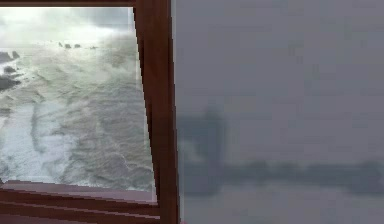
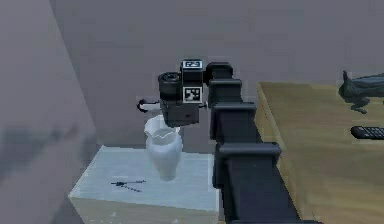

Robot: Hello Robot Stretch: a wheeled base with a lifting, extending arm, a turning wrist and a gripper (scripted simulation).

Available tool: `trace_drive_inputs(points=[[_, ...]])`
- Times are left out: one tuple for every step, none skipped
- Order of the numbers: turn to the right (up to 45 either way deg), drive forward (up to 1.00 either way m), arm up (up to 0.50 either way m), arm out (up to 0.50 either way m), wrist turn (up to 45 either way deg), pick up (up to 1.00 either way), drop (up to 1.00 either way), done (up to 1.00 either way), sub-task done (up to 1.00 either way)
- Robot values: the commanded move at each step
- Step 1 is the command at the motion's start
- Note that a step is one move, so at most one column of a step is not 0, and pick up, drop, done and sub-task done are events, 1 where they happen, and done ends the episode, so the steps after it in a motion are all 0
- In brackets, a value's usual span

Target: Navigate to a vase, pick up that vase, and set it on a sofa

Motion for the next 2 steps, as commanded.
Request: trace_drive_inputs(points=[[0.0, 0.0, -0.24, 0.0, 0.0, 0.0, 0.0, 0.0, 0.0], [0.0, 0.0, 0.0, 0.0, 0.0, 1.0, 0.0, 0.0, 0.0]])
